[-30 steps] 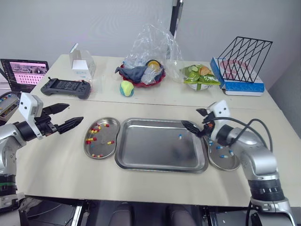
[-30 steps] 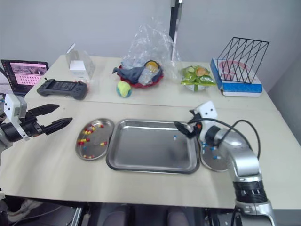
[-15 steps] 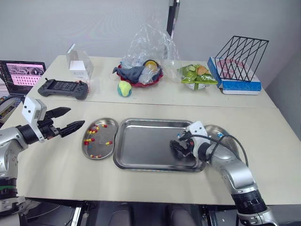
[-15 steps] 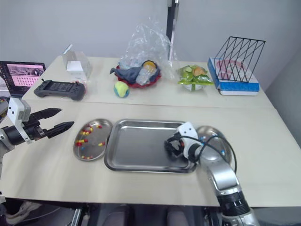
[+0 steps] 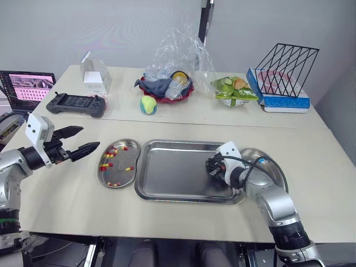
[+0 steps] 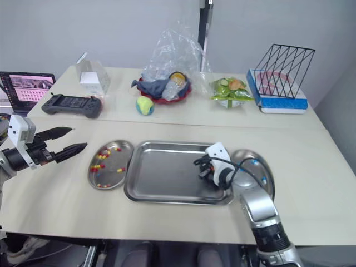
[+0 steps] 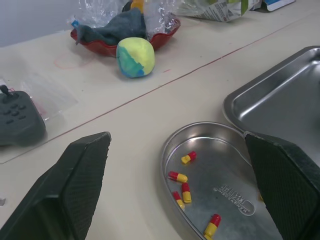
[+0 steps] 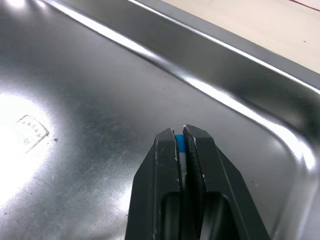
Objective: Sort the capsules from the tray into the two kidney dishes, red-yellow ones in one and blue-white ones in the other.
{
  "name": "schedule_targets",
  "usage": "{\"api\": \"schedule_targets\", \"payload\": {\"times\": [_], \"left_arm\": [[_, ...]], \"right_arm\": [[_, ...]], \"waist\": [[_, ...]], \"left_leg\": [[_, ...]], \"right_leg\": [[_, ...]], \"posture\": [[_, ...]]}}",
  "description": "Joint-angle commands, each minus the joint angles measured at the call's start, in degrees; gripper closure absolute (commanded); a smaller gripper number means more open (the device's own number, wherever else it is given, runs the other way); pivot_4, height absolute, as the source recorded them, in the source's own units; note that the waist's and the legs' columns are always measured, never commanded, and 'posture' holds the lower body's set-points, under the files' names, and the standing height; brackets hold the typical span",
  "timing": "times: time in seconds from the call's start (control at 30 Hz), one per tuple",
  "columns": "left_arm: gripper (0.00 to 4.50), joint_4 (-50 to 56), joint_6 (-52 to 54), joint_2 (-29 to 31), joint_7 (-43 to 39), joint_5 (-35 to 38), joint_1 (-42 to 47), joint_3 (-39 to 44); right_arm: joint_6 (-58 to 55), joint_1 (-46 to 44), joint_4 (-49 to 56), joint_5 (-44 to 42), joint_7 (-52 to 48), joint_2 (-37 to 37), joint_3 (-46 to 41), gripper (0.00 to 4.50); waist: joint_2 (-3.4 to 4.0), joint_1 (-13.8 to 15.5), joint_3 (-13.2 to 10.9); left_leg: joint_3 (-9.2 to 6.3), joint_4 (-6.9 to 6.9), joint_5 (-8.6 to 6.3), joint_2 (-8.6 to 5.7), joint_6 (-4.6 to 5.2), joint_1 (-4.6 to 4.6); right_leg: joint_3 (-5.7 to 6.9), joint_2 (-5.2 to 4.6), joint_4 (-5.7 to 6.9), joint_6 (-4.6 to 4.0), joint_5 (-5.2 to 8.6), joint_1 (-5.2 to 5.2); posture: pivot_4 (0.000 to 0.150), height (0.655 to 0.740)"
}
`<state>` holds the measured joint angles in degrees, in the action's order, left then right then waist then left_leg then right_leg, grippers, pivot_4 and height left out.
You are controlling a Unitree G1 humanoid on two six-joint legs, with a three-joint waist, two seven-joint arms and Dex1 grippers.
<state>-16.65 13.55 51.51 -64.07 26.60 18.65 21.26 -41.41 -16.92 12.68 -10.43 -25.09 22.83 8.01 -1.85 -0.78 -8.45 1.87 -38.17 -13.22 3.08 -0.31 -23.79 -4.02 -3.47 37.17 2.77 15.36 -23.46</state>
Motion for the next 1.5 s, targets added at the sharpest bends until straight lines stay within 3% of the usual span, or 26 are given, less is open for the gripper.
{"api": "schedule_targets", "payload": {"times": [0.03, 0.23, 0.4, 0.73, 0.9, 1.17, 1.5], "left_arm": [[0.00, -0.85, -1.74, 1.78, -0.65, -0.44, 1.94, 0.83], [0.00, -3.47, -3.19, 1.87, -1.42, -0.68, 2.88, 0.62], [0.00, -4.60, -3.74, 1.55, -2.02, -0.59, 2.95, 0.66], [0.00, -5.86, -4.43, 1.43, -2.55, -0.72, 3.02, 0.50], [0.00, -5.86, -4.40, 1.46, -2.58, -0.63, 2.52, 0.76], [0.00, -9.17, -4.69, 1.02, -0.93, 0.67, 1.28, 4.17], [0.00, -19.53, -12.37, 2.32, 8.44, -4.39, 0.85, 6.69]], "right_arm": [[3.10, -1.23, 0.21, -2.90, -4.21, 1.94, -4.27, 4.47], [6.55, -1.92, -2.55, -8.72, -11.89, 7.29, -12.99, 4.47], [11.40, -0.34, -10.66, -10.33, -19.16, 15.98, -20.42, 4.47], [17.71, 4.56, -16.45, -9.37, -28.38, 22.30, -20.92, 4.47], [18.51, 4.87, -17.61, -9.62, -29.28, 22.41, -21.64, 2.73], [24.14, 1.75, -28.91, -11.91, -32.03, 26.65, -29.54, 0.01], [36.07, -1.01, -45.62, -11.59, -29.72, 29.32, -38.23, 0.01]], "waist": [[0.00, 0.07, -0.01], [-0.01, 0.09, -0.01], [-0.01, 0.33, -0.02], [-0.01, -0.24, -0.02], [-0.01, -0.05, -0.02], [0.01, 0.08, -0.03], [0.01, -0.06, -0.03]], "left_leg": [[0.00, 0.00, 0.00, 0.00, 0.00, 0.00], [0.00, 0.00, 0.00, 0.00, 0.00, -0.01], [0.01, 0.00, 0.00, -0.01, 0.00, -0.01], [0.01, 0.01, 0.00, 0.01, 0.00, 0.02], [0.01, 0.01, 0.00, 0.00, 0.00, 0.02], [0.02, 0.00, 0.00, -0.02, 0.00, 0.05], [0.02, 0.03, 0.00, -0.01, 0.00, 0.11]], "right_leg": [[0.00, 0.00, 0.00, 0.00, 0.00, 0.00], [0.00, 0.00, -0.01, 0.00, 0.00, 0.00], [0.01, -0.02, -0.04, 0.00, 0.00, 0.04], [-0.02, 0.02, -0.01, 0.00, 0.00, 0.04], [-0.02, 0.01, -0.02, 0.00, 0.00, 0.04], [-0.02, -0.03, -0.04, 0.00, 0.00, 0.08], [-0.02, -0.02, -0.06, 0.00, 0.00, 0.13]], "posture": [[0.150, 0.7334], [0.150, 0.7334], [0.150, 0.7334], [0.150, 0.7334], [0.150, 0.7334], [0.150, 0.7334], [0.150, 0.7334]]}}
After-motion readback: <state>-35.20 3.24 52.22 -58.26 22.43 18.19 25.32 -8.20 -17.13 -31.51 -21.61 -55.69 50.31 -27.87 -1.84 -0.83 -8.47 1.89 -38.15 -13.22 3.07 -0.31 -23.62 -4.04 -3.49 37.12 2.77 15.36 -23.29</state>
